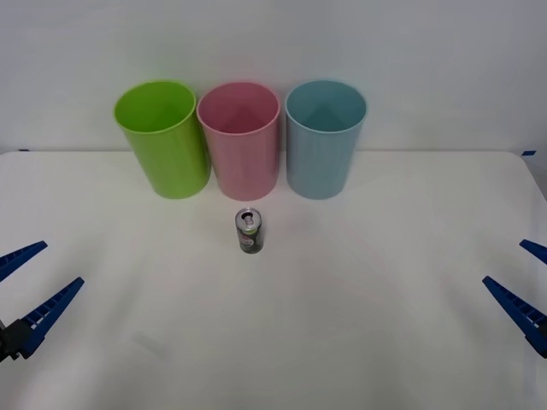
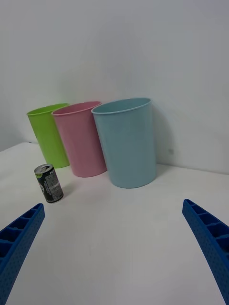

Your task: Grasp the object on the table and drop it into the matching bin: aluminum can to the light blue bin, PET bottle to the pink bin.

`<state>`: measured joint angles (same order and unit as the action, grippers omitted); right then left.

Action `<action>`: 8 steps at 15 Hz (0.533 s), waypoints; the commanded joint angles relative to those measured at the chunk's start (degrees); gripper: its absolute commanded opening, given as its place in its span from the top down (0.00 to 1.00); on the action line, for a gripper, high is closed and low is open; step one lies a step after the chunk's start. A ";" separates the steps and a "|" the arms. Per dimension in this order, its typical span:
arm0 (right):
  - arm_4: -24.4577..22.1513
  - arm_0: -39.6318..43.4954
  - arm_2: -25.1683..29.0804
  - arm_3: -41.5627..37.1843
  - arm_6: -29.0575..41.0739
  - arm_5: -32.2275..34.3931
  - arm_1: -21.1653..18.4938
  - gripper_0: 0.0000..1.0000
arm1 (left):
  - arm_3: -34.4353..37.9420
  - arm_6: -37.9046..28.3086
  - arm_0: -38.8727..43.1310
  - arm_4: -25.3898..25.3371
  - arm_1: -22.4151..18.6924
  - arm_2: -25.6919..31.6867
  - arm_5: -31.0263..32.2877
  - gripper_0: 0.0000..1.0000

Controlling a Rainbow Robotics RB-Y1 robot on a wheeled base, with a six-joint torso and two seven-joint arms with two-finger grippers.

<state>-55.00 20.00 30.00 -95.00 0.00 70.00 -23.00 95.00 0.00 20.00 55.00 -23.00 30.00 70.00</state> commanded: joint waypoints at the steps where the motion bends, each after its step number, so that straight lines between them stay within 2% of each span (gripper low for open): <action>1: 0.00 0.00 0.00 0.00 0.00 0.00 0.00 0.00 | 0.00 0.00 0.00 0.00 0.00 0.00 0.00 0.00; 3: -0.90 -0.05 -0.73 -0.10 -0.09 0.40 1.82 0.00 | 0.00 0.00 0.00 0.00 0.00 0.00 0.00 0.00; 8: -0.90 0.66 -3.19 -1.86 -0.53 -0.74 1.73 0.00 | 0.00 0.00 0.00 0.00 0.00 0.00 0.00 0.00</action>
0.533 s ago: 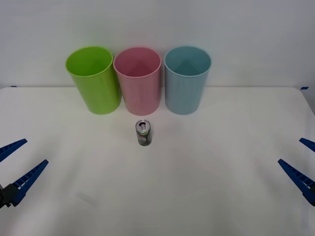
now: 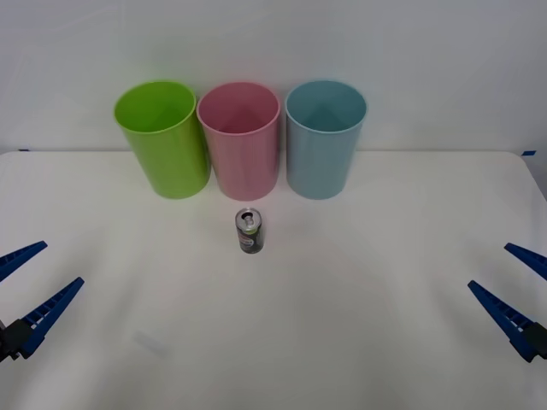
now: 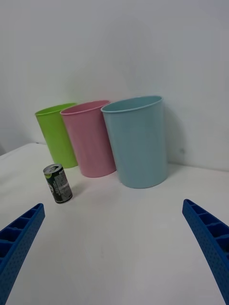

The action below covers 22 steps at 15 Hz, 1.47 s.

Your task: Grasp the object on the table and drop it into the matching bin: aluminum can to the light blue bin, PET bottle to the pink bin.

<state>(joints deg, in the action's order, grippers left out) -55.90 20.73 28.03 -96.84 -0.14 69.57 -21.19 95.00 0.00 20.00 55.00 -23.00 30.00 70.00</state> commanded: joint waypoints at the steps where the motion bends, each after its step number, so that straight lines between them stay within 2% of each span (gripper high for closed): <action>1: -0.09 -0.08 -2.10 -0.02 -0.56 -0.49 -0.08 0.00 | 0.00 0.00 0.00 0.00 0.00 0.00 0.00 0.00; 6: -1.85 -1.04 -9.39 0.07 -2.76 -3.21 0.01 0.00 | 0.00 0.00 0.00 0.00 0.00 0.00 0.00 0.00; 12: -1.94 -2.80 -19.24 0.07 -13.13 -13.94 -0.35 0.00 | 0.00 0.00 0.00 0.00 0.00 0.00 0.00 0.00; 17: -2.99 -5.17 -26.97 0.07 -14.54 -22.11 -0.35 0.00 | 0.00 0.00 0.00 0.00 0.00 0.00 0.00 0.00; 22: -2.99 -12.47 -34.62 7.63 -16.29 -26.86 -0.35 0.00 | 0.00 0.00 0.00 0.00 0.00 0.00 0.00 0.00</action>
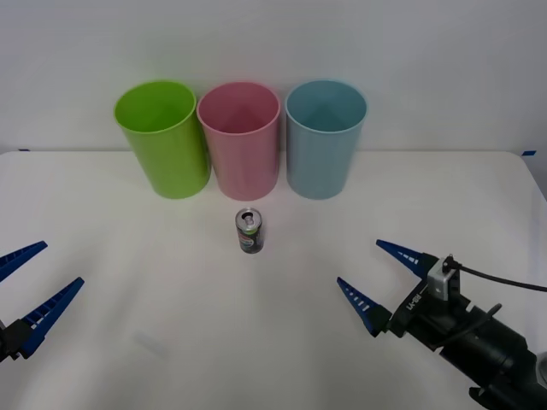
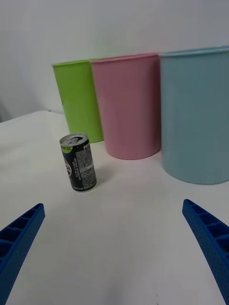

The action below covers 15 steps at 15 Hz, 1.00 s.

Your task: Grasp the object on the table and drop it into the matching bin: aluminum can to the light blue bin, PET bottle to the pink bin.

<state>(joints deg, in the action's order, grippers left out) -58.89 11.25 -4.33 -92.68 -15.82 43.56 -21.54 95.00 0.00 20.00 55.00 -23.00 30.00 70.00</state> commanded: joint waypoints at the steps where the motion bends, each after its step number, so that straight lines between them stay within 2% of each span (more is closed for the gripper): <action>1: -0.08 -4.31 -3.58 4.79 -1.05 -1.82 0.10 0.00 | 0.00 0.00 0.00 0.00 0.00 0.00 0.00 0.00; 8: -0.08 -10.37 -12.54 7.25 -2.63 -13.15 0.54 0.00 | 0.00 0.00 0.00 0.00 0.00 0.00 0.00 0.00; 15: -3.69 -19.60 -13.42 19.12 -3.42 -14.65 8.62 0.00 | 0.00 0.00 0.00 0.00 0.00 0.00 0.00 0.00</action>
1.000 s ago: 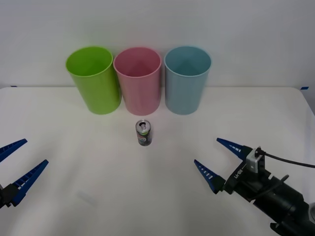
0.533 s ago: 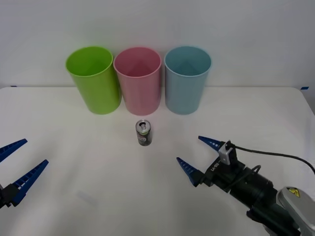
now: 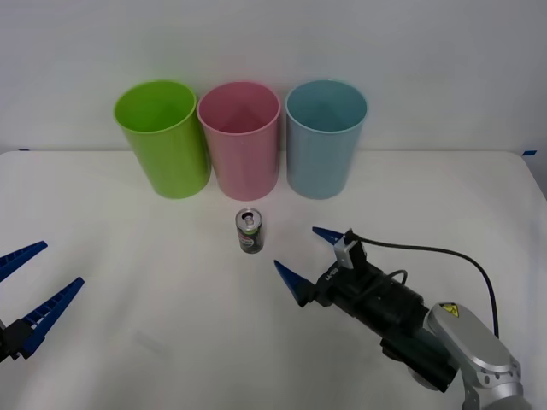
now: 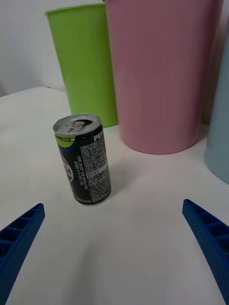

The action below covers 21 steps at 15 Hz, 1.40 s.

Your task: Grasp the object on the table and drop it into the matching bin: aluminum can to the light blue bin, PET bottle to the pink bin.

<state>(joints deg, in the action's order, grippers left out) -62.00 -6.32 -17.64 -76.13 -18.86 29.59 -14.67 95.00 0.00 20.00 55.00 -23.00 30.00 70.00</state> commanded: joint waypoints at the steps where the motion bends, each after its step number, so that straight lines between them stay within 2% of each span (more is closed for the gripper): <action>1: -0.84 -3.17 -0.29 4.06 -0.65 -1.03 2.63 0.00 | 0.00 0.00 0.00 0.00 0.00 0.00 0.00 0.00; 5: -1.28 -6.77 -2.22 7.75 -1.35 -3.93 5.26 0.00 | 0.00 0.00 0.00 0.00 0.00 0.00 0.00 0.00; 9: -1.19 -8.88 -5.74 8.46 -1.09 -8.85 6.14 0.00 | 0.00 0.00 0.00 0.00 0.00 0.00 0.00 0.00; 12: -1.10 -12.75 -5.91 13.55 -1.35 -9.55 8.52 0.00 | 0.00 0.00 0.00 0.00 0.00 0.00 0.00 0.00; 17: -1.45 -16.09 -5.91 17.69 -1.62 -11.66 10.98 0.00 | 0.00 0.00 0.00 0.00 0.00 0.00 0.00 0.00; 21: -1.54 -16.62 -5.91 18.12 -1.62 -12.54 11.33 0.00 | 0.00 0.00 0.00 0.00 0.00 0.00 0.00 0.00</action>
<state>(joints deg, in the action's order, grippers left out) -63.52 -22.92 -23.54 -58.00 -20.48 17.12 -3.35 95.00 0.00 20.00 55.00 -23.00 30.00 70.00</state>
